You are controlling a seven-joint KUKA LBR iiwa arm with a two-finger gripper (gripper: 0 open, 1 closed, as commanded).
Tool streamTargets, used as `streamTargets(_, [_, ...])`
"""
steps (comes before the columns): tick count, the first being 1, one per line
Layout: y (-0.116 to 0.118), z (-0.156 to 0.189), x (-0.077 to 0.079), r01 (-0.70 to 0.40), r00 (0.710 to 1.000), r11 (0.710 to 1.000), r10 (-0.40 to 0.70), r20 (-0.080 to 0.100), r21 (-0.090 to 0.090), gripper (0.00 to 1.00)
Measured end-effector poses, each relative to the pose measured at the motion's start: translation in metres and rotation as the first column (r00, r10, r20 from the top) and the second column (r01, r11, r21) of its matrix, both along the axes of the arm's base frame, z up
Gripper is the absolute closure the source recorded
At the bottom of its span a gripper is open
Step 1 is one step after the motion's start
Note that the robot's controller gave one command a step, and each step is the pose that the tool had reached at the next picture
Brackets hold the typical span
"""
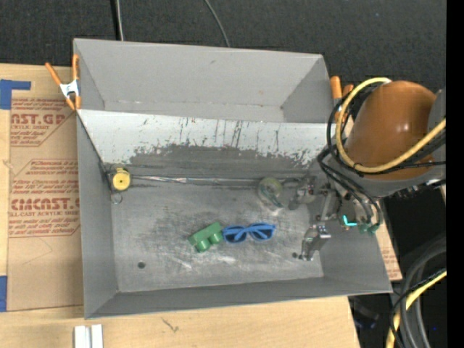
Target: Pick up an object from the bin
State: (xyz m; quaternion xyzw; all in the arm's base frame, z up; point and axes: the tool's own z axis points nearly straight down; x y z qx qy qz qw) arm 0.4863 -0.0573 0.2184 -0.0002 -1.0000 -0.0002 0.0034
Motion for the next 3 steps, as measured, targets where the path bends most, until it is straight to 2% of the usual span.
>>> streamTargets(1, [-0.044,0.058,-0.004,-0.120,0.993,0.993,0.120,0.013,-0.004,0.00])
streamTargets(2, [-0.025,-0.110,0.018,-0.349,0.937,0.937,0.349,0.002,0.003,0.00])
streamTargets(3, [0.023,-0.063,0.056,-0.236,0.972,0.972,0.236,0.014,0.001,0.00])
